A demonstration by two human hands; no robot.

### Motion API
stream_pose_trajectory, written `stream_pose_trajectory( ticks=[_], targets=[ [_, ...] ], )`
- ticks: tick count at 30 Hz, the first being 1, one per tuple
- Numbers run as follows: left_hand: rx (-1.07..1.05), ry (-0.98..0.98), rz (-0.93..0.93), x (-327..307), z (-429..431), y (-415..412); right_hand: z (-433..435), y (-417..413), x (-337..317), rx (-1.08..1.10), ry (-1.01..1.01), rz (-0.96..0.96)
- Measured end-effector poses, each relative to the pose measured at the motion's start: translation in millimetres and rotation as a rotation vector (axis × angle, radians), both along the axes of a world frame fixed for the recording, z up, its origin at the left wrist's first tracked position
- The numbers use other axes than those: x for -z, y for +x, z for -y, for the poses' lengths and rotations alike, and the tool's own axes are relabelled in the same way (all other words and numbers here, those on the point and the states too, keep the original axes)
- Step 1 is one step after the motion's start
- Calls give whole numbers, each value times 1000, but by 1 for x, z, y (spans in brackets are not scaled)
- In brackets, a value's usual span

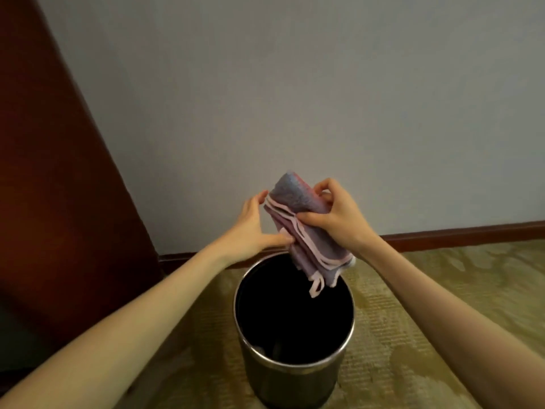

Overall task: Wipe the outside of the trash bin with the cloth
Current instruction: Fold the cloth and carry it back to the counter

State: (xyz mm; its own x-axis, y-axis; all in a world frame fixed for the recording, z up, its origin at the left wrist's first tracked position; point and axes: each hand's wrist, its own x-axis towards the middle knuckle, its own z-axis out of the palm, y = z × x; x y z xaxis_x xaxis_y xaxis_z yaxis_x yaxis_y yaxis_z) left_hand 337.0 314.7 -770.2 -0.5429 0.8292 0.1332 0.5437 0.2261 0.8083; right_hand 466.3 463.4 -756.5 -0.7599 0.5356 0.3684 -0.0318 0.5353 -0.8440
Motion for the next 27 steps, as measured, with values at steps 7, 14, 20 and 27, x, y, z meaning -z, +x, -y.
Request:
stream_pose_trajectory(
  ticks=[7, 14, 20, 27],
  targets=[
    [4, 222, 239, -71, 22, -31, 25, -42, -92, -321, -136, 14],
    [-69, 267, 387, -195, 43, -46, 34, -69, -221, -465, -295, 56],
    [-30, 236, 536, -323, 50, -47, 34, -70, -349, -445, -274, 91],
    [145, 216, 727, -466, 64, -52, 39, -66, -498, -419, -198, 113]
  ],
)
